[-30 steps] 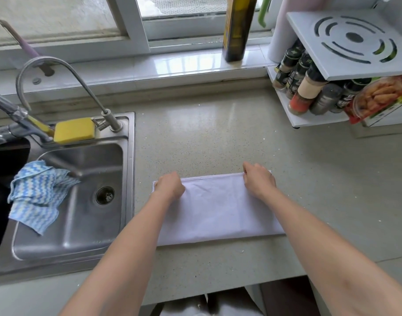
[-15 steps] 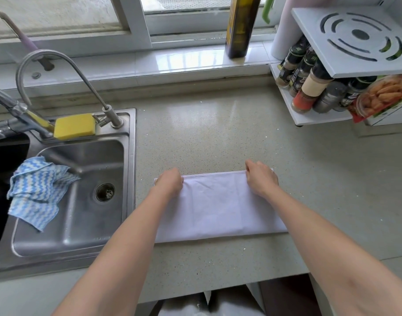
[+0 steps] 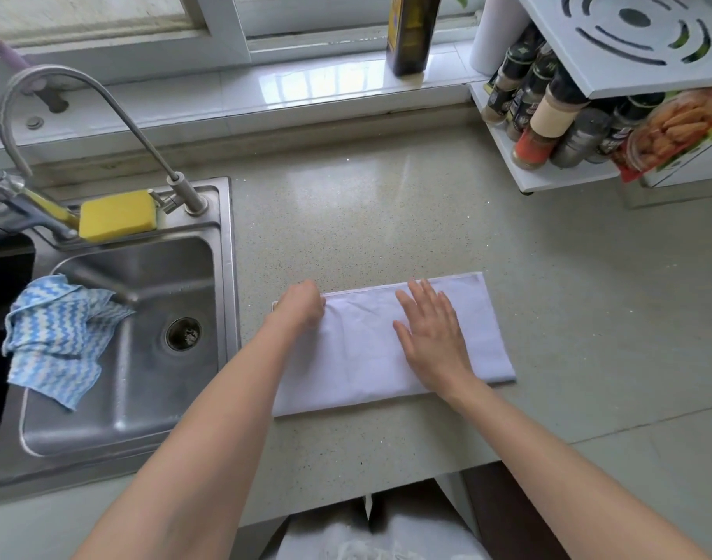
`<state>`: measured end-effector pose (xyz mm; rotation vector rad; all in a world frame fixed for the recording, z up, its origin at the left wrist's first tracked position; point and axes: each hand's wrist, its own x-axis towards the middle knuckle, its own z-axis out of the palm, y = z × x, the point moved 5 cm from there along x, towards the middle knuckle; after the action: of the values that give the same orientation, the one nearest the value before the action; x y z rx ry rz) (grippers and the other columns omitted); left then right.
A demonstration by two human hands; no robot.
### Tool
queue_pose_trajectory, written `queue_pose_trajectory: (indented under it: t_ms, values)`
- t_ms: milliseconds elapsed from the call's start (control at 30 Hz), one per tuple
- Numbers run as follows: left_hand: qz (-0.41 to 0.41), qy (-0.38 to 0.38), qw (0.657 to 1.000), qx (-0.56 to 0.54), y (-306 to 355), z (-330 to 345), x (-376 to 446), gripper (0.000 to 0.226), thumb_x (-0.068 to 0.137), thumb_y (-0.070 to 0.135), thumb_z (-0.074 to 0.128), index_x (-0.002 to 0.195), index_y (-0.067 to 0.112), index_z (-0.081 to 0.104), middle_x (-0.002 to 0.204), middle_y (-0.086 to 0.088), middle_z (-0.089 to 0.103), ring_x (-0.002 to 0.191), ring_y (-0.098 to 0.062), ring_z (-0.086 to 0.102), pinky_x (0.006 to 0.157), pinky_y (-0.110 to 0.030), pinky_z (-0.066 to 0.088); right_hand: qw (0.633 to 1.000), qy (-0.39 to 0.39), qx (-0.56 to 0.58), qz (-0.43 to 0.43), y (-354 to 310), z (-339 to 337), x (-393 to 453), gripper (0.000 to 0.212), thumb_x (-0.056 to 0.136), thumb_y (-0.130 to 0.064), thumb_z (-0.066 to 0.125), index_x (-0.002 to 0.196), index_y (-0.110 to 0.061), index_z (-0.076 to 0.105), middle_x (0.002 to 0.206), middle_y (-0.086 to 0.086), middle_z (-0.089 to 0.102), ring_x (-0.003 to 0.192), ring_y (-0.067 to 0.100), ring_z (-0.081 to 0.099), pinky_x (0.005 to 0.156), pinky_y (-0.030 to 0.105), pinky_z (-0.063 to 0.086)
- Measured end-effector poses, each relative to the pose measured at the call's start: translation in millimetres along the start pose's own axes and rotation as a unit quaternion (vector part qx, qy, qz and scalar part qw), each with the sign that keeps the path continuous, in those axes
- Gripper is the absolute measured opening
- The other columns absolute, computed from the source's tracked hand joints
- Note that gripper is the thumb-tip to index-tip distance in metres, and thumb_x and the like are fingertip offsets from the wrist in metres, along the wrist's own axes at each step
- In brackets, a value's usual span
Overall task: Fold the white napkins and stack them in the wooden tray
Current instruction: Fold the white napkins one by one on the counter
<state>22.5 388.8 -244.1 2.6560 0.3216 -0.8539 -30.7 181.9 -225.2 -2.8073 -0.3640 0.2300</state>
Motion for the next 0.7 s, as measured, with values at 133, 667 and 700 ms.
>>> queue_pose_trajectory:
  t_ms: [133,667,700]
  values:
    - [0.005,-0.010,1.000,0.023,1,-1,-1,0.028,0.098,0.012,0.040,0.117,-0.004,0.051,0.125,-0.025,0.055,0.114,-0.038,0.052,0.089,-0.040,0.043,0.996,-0.069,-0.060,0.006,8,40,-24,0.057,0.102,-0.040,0.024,0.152,-0.029,-0.002,0.155,-0.007,-0.019,0.147,0.016,-0.012,0.117,0.034,-0.015]
    - [0.102,0.201,0.968,0.109,17,104,-76,0.065,0.098,0.049,0.019,0.154,0.023,-0.001,0.161,-0.001,-0.007,0.148,-0.024,-0.009,0.119,-0.044,-0.009,0.997,-0.019,-0.062,-0.037,23,47,-24,0.058,0.100,-0.039,0.034,0.153,-0.025,0.013,0.161,-0.001,0.004,0.148,0.018,0.001,0.118,0.033,-0.007]
    - [0.078,0.204,0.970,0.111,9,101,-76,0.065,0.098,0.051,0.018,0.154,0.024,-0.003,0.161,-0.001,-0.009,0.148,-0.025,-0.010,0.119,-0.045,-0.008,0.997,-0.019,-0.062,-0.036,30,44,-25,0.059,0.100,-0.040,0.034,0.153,-0.025,0.012,0.161,-0.001,0.004,0.148,0.018,0.000,0.119,0.034,-0.007]
